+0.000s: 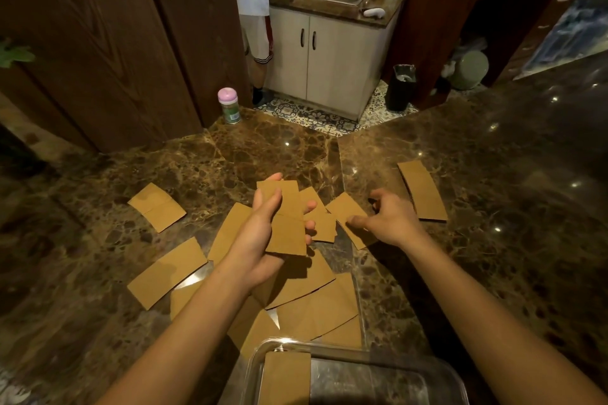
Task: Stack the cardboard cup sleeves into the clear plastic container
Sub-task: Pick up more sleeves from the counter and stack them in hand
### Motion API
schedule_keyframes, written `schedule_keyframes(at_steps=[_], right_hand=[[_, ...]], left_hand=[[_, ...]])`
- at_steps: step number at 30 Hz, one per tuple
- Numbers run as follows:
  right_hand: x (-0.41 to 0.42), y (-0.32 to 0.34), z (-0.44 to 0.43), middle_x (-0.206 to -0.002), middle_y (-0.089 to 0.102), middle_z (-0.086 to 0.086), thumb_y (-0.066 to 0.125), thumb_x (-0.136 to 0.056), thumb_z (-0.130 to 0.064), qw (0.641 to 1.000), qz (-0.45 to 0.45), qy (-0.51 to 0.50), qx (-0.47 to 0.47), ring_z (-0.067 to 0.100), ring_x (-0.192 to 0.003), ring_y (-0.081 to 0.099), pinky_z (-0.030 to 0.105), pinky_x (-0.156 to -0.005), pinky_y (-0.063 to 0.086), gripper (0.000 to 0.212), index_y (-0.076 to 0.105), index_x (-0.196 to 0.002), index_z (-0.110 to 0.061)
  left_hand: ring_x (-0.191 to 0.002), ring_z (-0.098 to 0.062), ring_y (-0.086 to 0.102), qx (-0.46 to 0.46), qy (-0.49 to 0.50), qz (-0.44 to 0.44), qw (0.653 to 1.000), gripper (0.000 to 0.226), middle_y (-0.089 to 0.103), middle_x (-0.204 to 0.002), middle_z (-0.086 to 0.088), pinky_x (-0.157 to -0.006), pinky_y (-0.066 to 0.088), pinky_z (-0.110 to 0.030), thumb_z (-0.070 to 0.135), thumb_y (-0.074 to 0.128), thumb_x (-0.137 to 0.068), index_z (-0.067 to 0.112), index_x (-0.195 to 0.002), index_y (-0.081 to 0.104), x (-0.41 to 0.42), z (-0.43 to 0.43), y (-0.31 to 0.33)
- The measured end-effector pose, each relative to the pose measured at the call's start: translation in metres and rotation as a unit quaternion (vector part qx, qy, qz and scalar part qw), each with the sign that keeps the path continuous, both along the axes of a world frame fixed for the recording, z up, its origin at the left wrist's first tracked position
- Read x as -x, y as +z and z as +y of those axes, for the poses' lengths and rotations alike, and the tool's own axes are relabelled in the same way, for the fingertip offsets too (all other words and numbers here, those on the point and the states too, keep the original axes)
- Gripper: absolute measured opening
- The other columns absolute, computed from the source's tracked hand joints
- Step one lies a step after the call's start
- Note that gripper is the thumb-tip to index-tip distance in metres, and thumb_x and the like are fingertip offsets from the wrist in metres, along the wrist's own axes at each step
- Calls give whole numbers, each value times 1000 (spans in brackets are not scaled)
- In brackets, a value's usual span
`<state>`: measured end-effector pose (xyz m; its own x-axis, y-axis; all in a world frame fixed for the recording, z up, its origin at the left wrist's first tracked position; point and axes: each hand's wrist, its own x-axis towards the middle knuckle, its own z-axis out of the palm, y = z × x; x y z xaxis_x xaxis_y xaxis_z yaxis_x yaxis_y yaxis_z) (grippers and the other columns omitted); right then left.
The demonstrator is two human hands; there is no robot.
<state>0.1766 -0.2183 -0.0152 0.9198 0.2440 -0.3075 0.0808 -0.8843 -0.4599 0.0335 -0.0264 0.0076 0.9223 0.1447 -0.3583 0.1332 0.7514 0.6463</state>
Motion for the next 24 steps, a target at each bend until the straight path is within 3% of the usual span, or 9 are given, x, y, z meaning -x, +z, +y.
schedule_keyframes(at_steps=[4, 8, 10, 12, 14, 16, 18, 21, 24], right_hand=[[1, -8, 13, -132, 65, 8, 88, -71, -62, 998, -17, 13, 63, 30, -124, 60, 38, -92, 51, 87, 58, -137, -14], [1, -4, 13, -106, 73, 1, 86, -82, -43, 999, 19, -25, -9, 24, -108, 66, 34, -80, 51, 32, 69, -100, -22], [4, -2, 11, -93, 72, -4, 74, -93, -35, 994, -4, -73, -83, 23, -103, 68, 37, -84, 54, 10, 71, -92, -26], [9, 4, 11, -91, 72, -9, 66, -99, -30, 976, -31, -119, -177, 19, -100, 68, 39, -88, 54, 10, 74, -94, -27], [17, 19, 15, -92, 73, -11, 67, -99, -24, 943, -9, -148, -299, 13, -96, 67, 31, -81, 50, 9, 76, -101, -23], [27, 39, 21, -95, 77, -5, 68, -99, -16, 904, 75, -126, -402, 13, -95, 71, 27, -77, 52, 13, 76, -109, -19], [39, 53, 28, -98, 81, 2, 71, -97, -13, 874, 164, -70, -452, 21, -96, 77, 37, -81, 62, 19, 73, -115, -18], [52, 53, 43, -92, 82, 7, 81, -90, -14, 904, 128, -10, -409, 25, -87, 80, 48, -83, 65, 22, 71, -108, -19], [57, 49, 54, -81, 81, -1, 87, -84, -28, 930, 53, 27, -363, 16, -78, 80, 48, -78, 66, 21, 72, -98, -23]], left_hand=[[-74, -29, 65, -32, -3, 16, 999, 31, 73, -103, -18, -61, 56, -38, 40, 45, -108, 38, -138, 49, -5, -2, -6], [-78, -28, 67, -86, 2, 37, 996, 33, 73, -107, -15, -64, 57, -40, 47, 49, -104, 40, -136, 51, -6, 3, -8], [-83, -30, 67, -114, 8, 43, 993, 31, 71, -110, -16, -68, 56, -41, 46, 49, -105, 41, -135, 53, -6, 4, -9], [-88, -32, 67, -128, 17, 47, 991, 30, 70, -112, -16, -70, 55, -42, 43, 51, -105, 40, -135, 53, -7, 4, -10], [-90, -32, 66, -133, 22, 50, 990, 32, 70, -112, -16, -70, 55, -43, 45, 52, -104, 40, -135, 54, -7, 2, -11], [-88, -30, 66, -115, 24, 52, 992, 38, 71, -112, -15, -69, 54, -42, 54, 47, -103, 40, -137, 54, -9, 1, -11], [-95, -31, 69, -99, 15, 58, 993, 47, 72, -118, -12, -71, 56, -41, 62, 40, -101, 39, -139, 55, -12, -1, -10], [-114, -32, 69, -74, -6, 64, 995, 63, 70, -131, -14, -77, 60, -40, 68, 38, -98, 30, -145, 53, -12, -3, -5], [-105, -26, 72, -69, 6, 33, 997, 53, 71, -130, -9, -70, 60, -36, 63, 35, -102, 38, -144, 54, -11, -4, 3]])
